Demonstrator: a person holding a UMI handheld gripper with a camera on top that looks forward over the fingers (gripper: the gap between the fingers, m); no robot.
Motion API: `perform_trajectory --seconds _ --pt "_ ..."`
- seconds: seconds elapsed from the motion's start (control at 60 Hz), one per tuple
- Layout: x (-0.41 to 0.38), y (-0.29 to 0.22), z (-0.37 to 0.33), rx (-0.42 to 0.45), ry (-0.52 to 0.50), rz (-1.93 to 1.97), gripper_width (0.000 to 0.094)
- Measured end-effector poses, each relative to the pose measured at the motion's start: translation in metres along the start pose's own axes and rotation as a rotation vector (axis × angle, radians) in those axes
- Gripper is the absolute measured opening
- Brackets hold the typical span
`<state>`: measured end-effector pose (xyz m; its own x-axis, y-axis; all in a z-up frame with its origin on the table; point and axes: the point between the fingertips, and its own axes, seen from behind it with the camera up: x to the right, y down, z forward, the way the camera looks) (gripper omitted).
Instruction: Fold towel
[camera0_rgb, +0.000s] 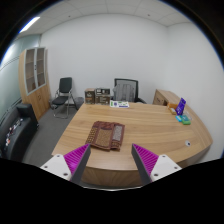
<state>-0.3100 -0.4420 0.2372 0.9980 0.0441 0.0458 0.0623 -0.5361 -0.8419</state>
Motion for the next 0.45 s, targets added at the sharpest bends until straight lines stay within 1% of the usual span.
perform_trajectory --seconds 0.083,0.183,0.45 --pt "-0.004 0.001 -0.031 0.011 -0.004 0.010 0.0858" --pt "-0.005 0.004 -0.052 0.027 0.005 -0.004 0.0859" --pt "-0.013 0.009 -0.079 0.030 -0.001 0.010 0.0860"
